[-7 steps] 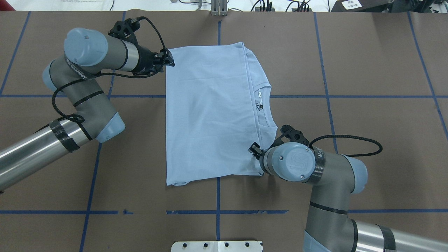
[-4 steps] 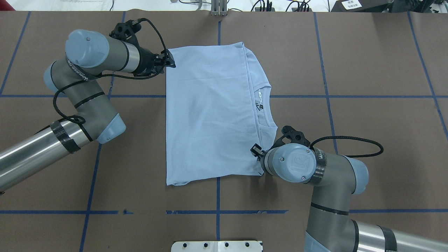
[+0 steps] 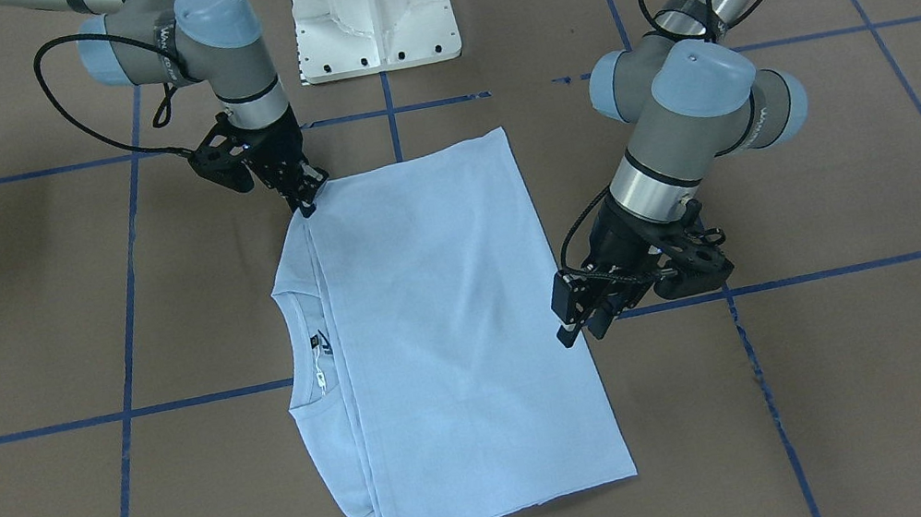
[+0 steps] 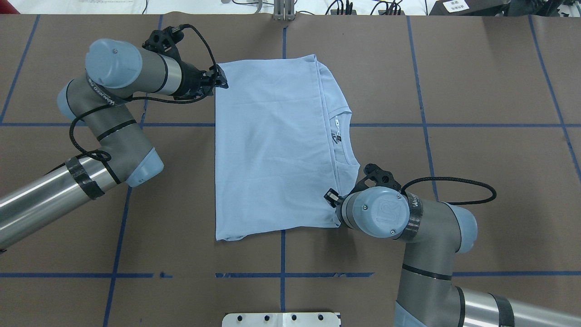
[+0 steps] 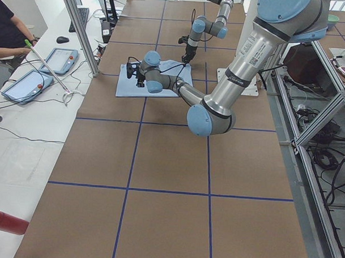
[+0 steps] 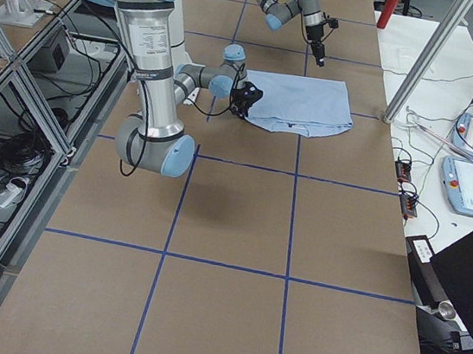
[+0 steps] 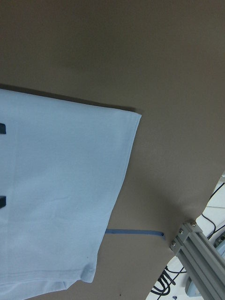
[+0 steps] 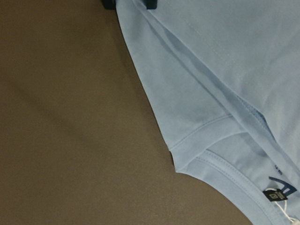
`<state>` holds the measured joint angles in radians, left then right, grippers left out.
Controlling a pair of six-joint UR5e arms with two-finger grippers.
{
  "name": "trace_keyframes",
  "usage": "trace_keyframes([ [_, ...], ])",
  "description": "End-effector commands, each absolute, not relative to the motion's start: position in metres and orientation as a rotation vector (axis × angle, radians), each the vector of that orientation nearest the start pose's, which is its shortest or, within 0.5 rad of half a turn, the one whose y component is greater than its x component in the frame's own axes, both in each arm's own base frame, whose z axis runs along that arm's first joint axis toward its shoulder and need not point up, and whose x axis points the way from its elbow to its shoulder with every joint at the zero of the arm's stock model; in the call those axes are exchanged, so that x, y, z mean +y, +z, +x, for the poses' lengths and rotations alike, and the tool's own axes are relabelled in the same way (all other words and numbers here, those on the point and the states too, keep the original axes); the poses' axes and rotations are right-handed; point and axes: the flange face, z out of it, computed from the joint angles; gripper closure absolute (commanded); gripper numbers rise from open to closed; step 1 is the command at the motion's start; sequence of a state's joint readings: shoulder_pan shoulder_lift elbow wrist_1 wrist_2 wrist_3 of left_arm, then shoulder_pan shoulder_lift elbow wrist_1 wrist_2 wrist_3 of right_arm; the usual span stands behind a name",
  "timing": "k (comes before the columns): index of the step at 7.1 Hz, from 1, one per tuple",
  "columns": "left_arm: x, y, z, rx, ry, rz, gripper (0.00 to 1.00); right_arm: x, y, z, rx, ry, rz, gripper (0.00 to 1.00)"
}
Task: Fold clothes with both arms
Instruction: 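Move the right gripper to the shirt's near corner by the collar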
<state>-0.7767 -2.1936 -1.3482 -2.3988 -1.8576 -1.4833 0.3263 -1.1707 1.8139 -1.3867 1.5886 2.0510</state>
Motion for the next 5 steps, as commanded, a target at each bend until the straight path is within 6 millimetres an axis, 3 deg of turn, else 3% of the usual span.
trace_keyframes([
  [1, -0.589, 0.293, 0.448, 1.221, -0.422, 0.287, 0.46, -0.322, 0.308, -0.545, -0.853, 0.746, -0.086, 1.0],
  [3, -0.58, 0.279, 0.447, 1.257, -0.45, 0.265, 0.46, -0.318, 0.299, -0.522, -0.886, 0.745, -0.09, 1.0],
  [4, -0.529, 0.291, 0.461, 1.286, -0.481, 0.176, 0.45, -0.313, 0.304, -0.51, -0.886, 0.745, -0.091, 1.0],
  [5, -0.472, 0.287, 0.457, 1.332, -0.524, 0.153, 0.43, -0.296, 0.31, -0.503, -0.883, 0.728, -0.097, 1.0],
])
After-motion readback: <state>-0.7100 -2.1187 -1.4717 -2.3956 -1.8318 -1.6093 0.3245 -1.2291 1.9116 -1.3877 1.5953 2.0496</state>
